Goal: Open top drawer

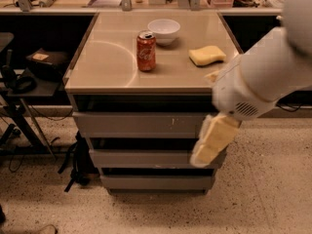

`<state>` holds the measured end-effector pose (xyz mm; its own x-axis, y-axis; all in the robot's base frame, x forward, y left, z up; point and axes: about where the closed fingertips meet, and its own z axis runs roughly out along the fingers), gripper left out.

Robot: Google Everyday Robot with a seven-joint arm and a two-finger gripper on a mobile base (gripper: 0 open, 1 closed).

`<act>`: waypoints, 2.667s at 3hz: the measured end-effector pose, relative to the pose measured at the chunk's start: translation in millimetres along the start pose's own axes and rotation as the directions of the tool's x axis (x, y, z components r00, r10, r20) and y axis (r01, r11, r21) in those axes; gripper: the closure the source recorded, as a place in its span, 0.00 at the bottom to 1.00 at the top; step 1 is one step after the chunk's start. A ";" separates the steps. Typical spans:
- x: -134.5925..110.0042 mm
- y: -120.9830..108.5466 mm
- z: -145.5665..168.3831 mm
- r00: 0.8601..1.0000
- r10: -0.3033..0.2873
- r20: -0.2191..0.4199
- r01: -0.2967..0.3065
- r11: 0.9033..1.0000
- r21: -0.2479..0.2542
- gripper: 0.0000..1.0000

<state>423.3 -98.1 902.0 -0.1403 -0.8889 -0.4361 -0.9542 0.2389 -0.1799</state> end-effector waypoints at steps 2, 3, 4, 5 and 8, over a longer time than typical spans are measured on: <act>-75.7 27.6 160.8 0.992 0.050 0.116 -0.036 0.992 -0.121 0.00; -85.6 24.9 170.8 0.989 0.068 0.129 -0.052 0.991 -0.123 0.00; -60.2 17.1 167.6 0.996 0.071 0.054 -0.067 0.996 -0.064 0.00; -2.1 -11.8 162.6 0.984 0.159 -0.079 -0.154 0.986 0.071 0.00; 62.2 -55.8 147.8 0.957 0.209 -0.200 -0.159 0.958 0.239 0.00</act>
Offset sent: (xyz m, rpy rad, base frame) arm 0.0743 0.2177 -0.1925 0.2017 0.1675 0.0169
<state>506.9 -109.0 754.7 -0.3867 -0.8790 -0.2789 -0.8283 0.4640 -0.3140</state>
